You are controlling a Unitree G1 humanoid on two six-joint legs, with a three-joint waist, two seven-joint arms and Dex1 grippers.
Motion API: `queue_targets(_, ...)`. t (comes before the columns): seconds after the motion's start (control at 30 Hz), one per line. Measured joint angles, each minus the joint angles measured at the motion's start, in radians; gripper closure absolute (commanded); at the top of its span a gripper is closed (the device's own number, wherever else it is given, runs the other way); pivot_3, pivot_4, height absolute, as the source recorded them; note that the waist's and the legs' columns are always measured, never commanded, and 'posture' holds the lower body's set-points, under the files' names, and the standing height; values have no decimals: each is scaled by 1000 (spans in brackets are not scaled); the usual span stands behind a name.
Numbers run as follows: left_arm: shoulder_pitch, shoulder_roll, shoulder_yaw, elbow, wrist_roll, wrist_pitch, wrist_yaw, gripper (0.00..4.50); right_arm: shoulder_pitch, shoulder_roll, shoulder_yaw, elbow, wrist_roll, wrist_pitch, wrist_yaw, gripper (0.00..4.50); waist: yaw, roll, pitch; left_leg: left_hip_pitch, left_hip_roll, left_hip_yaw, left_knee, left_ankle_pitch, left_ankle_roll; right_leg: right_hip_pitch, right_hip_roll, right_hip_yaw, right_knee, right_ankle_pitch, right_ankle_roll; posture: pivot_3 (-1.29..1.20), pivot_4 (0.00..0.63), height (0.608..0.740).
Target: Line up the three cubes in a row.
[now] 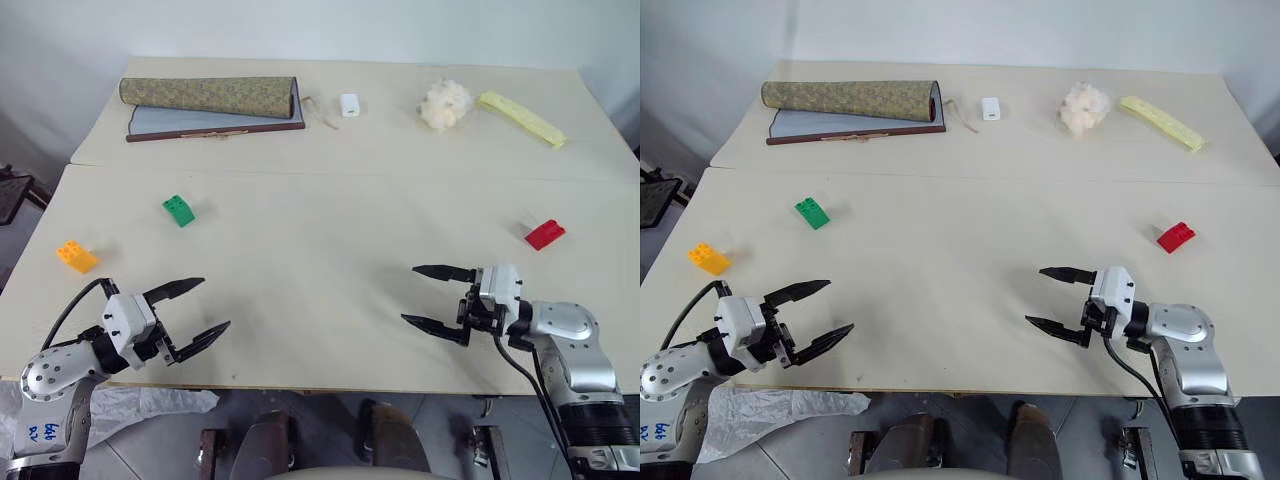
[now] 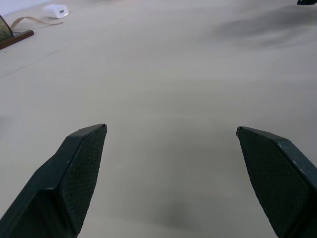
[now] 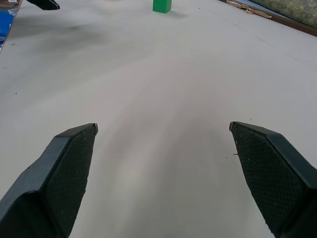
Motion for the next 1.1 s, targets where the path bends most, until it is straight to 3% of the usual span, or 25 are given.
queue_targets(0.17, -38, 1, 0, 0, -24, 59, 3, 31, 32, 0, -37, -34, 1, 6, -63, 0, 5, 0, 0, 0, 0, 0, 0, 0, 0, 0, 0, 0, 0, 0, 0, 0, 150, 740)
queue_targets(0.37, -96, 22, -66, -57, -101, 224, -20, 31, 151, -41, -263, -122, 82, 105, -219, 0, 18, 0, 0, -1, -1, -1, 0, 0, 1, 0, 0, 0, 0, 0, 0, 0, 150, 740)
queue_targets(0.57, -292, -72, -304, -93, -82, 253, -82, 31, 347, -58, -604, -24, 101, 113, -360, 0, 48, 1, -2, 1, -2, 3, 0, -1, 2, 5, 0, -2, -4, 1, 1, 0, 150, 740)
queue_targets(0.63, -333, -96, -360, -70, -56, 257, -90, 31, 382, -49, -649, 26, 100, 111, -391, 0, 38, 1, -2, 2, -2, 5, 0, -1, 2, 5, 0, -1, -4, 1, 1, 0, 150, 740)
queue_targets(0.93, -451, -169, -422, 5, -33, 259, -108, 31, 302, -70, -606, 153, 54, 124, -444, 0, -7, 3, -3, 9, 0, 11, -1, -1, 2, 7, 1, 7, -1, 1, 2, 0, 150, 740)
queue_targets(1.1, -453, -169, -429, 5, -37, 279, -122, 31, 60, -222, -494, 341, 5, 202, -409, 0, -3, 4, -3, 11, 0, 11, 0, -1, 3, 9, 1, 9, -2, 1, 3, 0, 150, 740)
